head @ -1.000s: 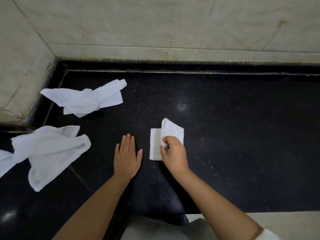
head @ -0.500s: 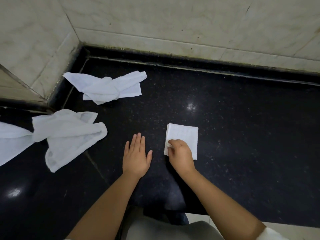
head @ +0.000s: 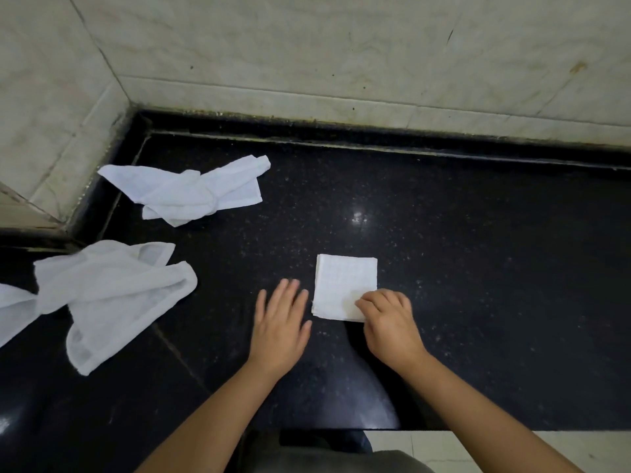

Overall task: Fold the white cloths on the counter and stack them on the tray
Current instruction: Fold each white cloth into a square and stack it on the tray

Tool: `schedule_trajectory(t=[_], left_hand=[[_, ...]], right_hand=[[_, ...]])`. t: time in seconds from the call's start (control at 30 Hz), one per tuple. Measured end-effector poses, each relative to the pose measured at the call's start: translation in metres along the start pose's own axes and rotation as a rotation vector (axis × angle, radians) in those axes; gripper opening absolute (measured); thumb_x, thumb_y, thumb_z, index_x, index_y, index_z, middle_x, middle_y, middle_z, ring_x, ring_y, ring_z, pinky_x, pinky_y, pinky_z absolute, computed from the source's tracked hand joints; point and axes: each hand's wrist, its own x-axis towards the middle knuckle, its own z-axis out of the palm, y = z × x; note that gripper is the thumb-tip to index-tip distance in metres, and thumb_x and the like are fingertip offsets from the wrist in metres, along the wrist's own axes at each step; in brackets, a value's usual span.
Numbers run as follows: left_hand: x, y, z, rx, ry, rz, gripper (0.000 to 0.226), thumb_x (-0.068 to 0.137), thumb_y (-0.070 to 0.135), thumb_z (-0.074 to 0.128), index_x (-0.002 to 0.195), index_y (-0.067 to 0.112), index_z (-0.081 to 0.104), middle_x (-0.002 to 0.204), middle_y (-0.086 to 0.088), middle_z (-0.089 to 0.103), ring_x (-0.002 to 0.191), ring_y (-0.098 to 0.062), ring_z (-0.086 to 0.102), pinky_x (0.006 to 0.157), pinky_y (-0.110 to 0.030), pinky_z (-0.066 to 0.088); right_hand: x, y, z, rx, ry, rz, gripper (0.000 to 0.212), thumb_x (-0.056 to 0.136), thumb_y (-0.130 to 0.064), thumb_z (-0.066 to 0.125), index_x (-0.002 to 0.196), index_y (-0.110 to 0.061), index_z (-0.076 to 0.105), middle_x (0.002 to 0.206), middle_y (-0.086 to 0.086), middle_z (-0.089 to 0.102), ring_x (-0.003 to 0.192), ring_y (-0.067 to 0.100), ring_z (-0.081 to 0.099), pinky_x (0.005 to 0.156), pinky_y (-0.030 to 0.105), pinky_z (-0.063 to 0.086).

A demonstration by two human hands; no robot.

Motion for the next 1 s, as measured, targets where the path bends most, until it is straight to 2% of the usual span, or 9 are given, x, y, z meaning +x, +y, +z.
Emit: schedule_trajectory(t=[0.13,0.23,0.3,0.43,0.53,0.6,0.7,0.83,1.0], left_hand=[[0.007,0.026,0.014,-0.037,0.053,0.300,0.026,0.075,0.026,0.062,0.096,0.012,0.069,0.102,-0.003,0.070,0.105,-0.017,0.049,0.099,-0.036,0.036],[0.016,0.029,0.017,-0.075,-0.059,0.278,0.038,0.051,0.030,0.088,0.083,0.016,0.072,0.081,0.004,0.068,0.078,-0.013,0.062,0.073,-0.023,0.054],[0.022,0.027,0.015,-0.058,-0.100,0.290,0.040,0.044,0.033,0.090,0.076,0.018,0.072,0.074,0.007,0.067,0.067,-0.011,0.064,0.062,-0.019,0.053],[0.029,0.028,0.012,0.001,-0.138,0.304,0.036,0.042,0.037,0.090,0.069,0.021,0.071,0.067,0.009,0.064,0.061,-0.009,0.062,0.057,-0.018,0.051],[0.031,0.033,0.011,0.035,-0.132,0.280,0.034,0.041,0.032,0.090,0.066,0.021,0.069,0.064,0.008,0.062,0.059,-0.011,0.060,0.063,-0.021,0.044],[0.033,0.039,0.012,0.040,-0.072,0.299,0.029,0.044,0.017,0.088,0.066,0.018,0.068,0.062,0.005,0.061,0.057,-0.015,0.060,0.068,-0.025,0.034],[0.037,0.063,0.007,-0.018,0.083,0.387,0.011,0.067,0.006,0.060,0.071,0.013,0.067,0.066,0.001,0.063,0.060,-0.018,0.060,0.068,-0.026,0.035],[0.048,0.133,0.000,-0.066,0.208,0.552,0.018,0.074,0.011,0.047,0.090,0.014,0.054,0.072,-0.001,0.062,0.071,-0.015,0.043,0.062,-0.023,0.036],[0.051,0.265,0.006,-0.137,0.198,0.717,0.017,0.078,0.020,0.049,0.095,0.017,0.048,0.069,0.000,0.060,0.068,-0.014,0.034,0.050,-0.025,0.042]], right_hand=[[-0.013,0.007,0.006,-0.131,-0.026,-0.012,0.030,0.064,-0.010,0.041,0.072,-0.017,0.069,0.076,-0.003,0.067,0.070,0.019,0.063,0.077,0.029,0.029],[-0.010,0.010,0.008,-0.157,-0.126,-0.057,0.021,0.059,-0.013,0.054,0.071,-0.020,0.070,0.071,-0.006,0.066,0.061,0.014,0.063,0.068,0.025,0.045],[-0.005,0.014,0.007,-0.152,-0.180,-0.099,0.014,0.056,-0.014,0.064,0.068,-0.019,0.070,0.066,-0.006,0.065,0.055,0.013,0.060,0.056,0.019,0.048],[0.006,0.021,0.006,-0.169,-0.192,-0.166,0.024,0.039,-0.015,0.083,0.054,-0.018,0.064,0.053,-0.005,0.057,0.045,0.013,0.053,0.047,0.017,0.042],[0.007,0.023,-0.003,-0.075,-0.021,-0.189,0.005,0.058,-0.011,0.065,0.055,-0.014,0.064,0.053,-0.002,0.057,0.044,0.014,0.052,0.044,0.017,0.040],[-0.002,0.028,-0.009,-0.013,0.059,-0.154,0.025,0.067,-0.011,0.043,0.058,-0.013,0.065,0.054,-0.002,0.058,0.043,0.015,0.052,0.043,0.018,0.041],[-0.029,0.045,-0.030,0.025,0.125,-0.074,0.030,0.068,-0.009,0.040,0.068,-0.011,0.069,0.060,0.001,0.060,0.042,0.017,0.053,0.039,0.019,0.043],[-0.089,0.090,-0.063,0.226,0.157,0.137,0.032,0.064,0.008,0.067,0.093,-0.006,0.068,0.080,0.010,0.061,0.057,0.023,0.059,0.042,0.022,0.047],[-0.184,0.162,-0.106,0.278,0.294,0.334,0.023,0.067,0.003,0.044,0.082,-0.002,0.061,0.086,0.011,0.057,0.067,0.027,0.060,0.051,0.031,0.054]])
